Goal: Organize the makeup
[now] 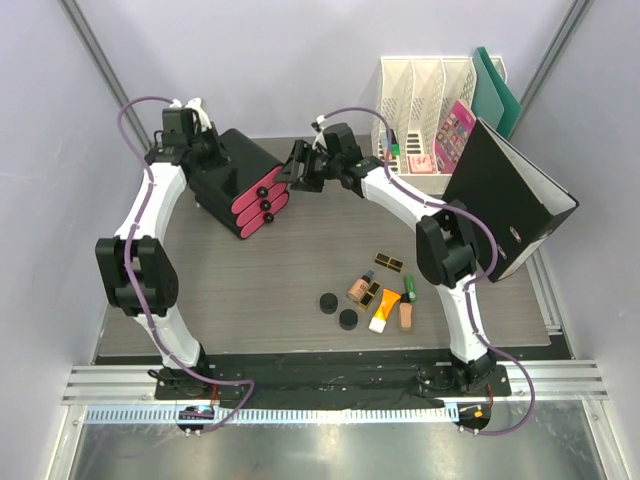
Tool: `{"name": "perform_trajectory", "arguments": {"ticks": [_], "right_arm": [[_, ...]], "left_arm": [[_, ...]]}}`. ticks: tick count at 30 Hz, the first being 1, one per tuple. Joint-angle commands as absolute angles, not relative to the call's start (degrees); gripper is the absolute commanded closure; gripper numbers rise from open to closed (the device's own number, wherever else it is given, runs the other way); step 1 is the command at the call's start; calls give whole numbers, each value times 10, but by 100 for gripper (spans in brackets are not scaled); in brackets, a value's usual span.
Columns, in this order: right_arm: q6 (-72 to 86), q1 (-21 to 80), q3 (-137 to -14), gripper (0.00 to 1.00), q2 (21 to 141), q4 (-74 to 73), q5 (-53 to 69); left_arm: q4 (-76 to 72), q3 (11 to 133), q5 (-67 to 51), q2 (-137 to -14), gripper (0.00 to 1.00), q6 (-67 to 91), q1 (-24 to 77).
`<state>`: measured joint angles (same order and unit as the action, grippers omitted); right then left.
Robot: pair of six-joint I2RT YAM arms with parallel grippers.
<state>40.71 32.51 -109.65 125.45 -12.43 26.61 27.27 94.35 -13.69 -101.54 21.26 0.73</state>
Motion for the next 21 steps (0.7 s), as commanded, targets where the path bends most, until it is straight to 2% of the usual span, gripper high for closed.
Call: {"name": "perform_trajectory", "arguments": {"ticks": [1,4,21], "right_arm": [[489,326,-1121,34,1273,-42,332],[518,327,-1115,43,1288,-6,353],[546,345,-1129,40,1327,4,394]], "left_arm": [[263,974,-185,-1050,100,223,7],[272,971,-179,-1067,100,222,6],[313,991,-181,-1111,100,218,6]]}}
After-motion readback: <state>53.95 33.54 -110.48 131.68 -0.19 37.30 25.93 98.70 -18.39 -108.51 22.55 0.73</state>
